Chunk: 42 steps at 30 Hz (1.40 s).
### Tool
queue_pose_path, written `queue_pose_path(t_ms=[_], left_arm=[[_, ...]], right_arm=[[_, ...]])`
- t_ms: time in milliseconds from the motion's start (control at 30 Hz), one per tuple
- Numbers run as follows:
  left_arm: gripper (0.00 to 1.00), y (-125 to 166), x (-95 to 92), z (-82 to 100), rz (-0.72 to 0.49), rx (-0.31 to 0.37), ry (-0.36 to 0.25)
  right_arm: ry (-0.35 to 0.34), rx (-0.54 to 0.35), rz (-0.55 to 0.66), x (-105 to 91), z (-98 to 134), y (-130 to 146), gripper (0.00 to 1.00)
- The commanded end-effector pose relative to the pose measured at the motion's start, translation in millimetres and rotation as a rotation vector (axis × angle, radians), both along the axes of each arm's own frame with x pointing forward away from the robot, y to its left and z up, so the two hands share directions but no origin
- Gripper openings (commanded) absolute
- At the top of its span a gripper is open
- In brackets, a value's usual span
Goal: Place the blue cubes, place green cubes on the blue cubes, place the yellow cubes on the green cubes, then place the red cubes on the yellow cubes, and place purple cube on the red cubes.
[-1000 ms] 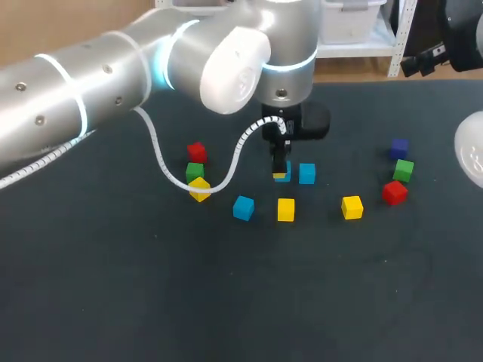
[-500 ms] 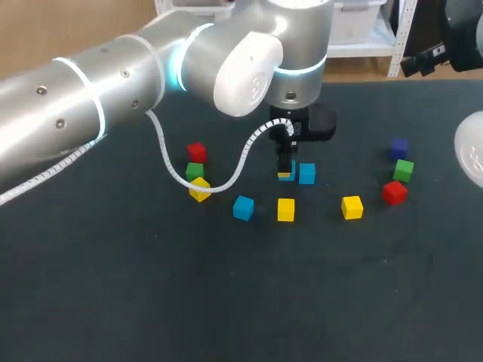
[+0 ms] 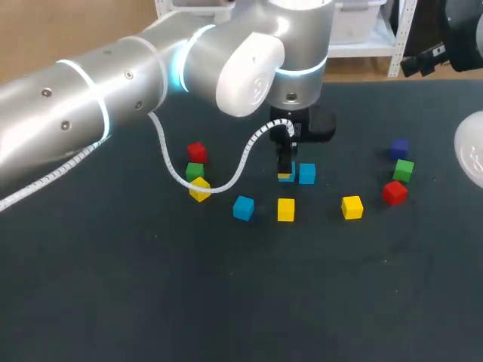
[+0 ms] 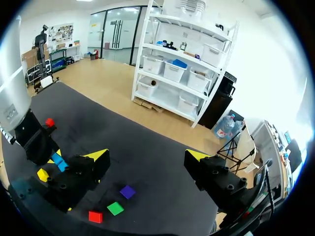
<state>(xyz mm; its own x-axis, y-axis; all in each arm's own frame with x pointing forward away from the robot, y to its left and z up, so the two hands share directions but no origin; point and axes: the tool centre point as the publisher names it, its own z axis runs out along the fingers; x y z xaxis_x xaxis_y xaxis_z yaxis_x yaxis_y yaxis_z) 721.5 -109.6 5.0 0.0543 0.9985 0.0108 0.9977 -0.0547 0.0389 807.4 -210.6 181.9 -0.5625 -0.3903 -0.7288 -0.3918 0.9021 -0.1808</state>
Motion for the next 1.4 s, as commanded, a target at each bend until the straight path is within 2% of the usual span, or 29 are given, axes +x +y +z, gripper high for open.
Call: queue_pose_path(t_ms=[33, 600, 667, 700, 767, 800, 967, 1200, 1233, 1267, 1300, 1333, 1400], left_arm=[[0.00, -1.6, 3.1, -0.7, -0.001, 0.007, 0.006], [0.00, -3.0, -0.2, -2.5, -0.018, 0.005, 0.029], [0.04, -2.8, -0.2, -2.7, -0.017, 0.007, 0.031], [0.07, -2.7, -0.2, -2.8, -0.017, 0.007, 0.031], [0.25, -2.5, -0.3, -3.0, -0.013, 0.006, 0.032], [0.29, -2.3, -0.3, -3.1, -0.011, 0.005, 0.033], [0.33, -2.4, 0.6, -4.0, -0.004, 0.001, 0.035], [0.47, -3.9, 1.1, -3.3, -0.002, -0.013, 0.041], [0.53, -4.0, 1.2, -3.4, -0.004, -0.014, 0.041], [0.64, -4.1, 1.2, -3.6, -0.004, -0.015, 0.043], [0.84, -4.1, 1.3, -3.7, -0.004, -0.014, 0.043], [0.98, -4.1, 1.5, -3.8, -0.004, -0.014, 0.043], [1.00, -3.9, 2.5, -4.4, -0.003, -0.014, 0.042]], right_arm=[[-0.001, -0.002, -0.002, -1.4, 0.5, 0.3, 1.00], [-0.001, -0.002, -0.002, -1.4, 0.5, 0.3, 1.00], [-0.001, -0.002, -0.002, -1.4, 0.5, 0.3, 1.00], [-0.001, -0.002, -0.002, -1.4, 0.5, 0.3, 1.00], [-0.001, -0.002, -0.002, -1.4, 0.5, 0.3, 1.00], [-0.001, -0.002, -0.002, -1.4, 0.5, 0.3, 1.00], [-0.001, -0.002, -0.002, -1.4, 0.5, 0.3, 1.00], [-0.001, -0.002, -0.002, -1.4, 0.5, 0.3, 1.00], [-0.001, -0.002, -0.002, -1.4, 0.5, 0.3, 1.00], [-0.001, -0.002, -0.002, -1.4, 0.5, 0.3, 1.00], [-0.001, -0.002, -0.002, -1.4, 0.5, 0.3, 1.00], [-0.001, -0.002, -0.002, -1.4, 0.5, 0.3, 1.00], [-0.001, -0.002, -0.002, -1.4, 0.5, 0.3, 1.00]])
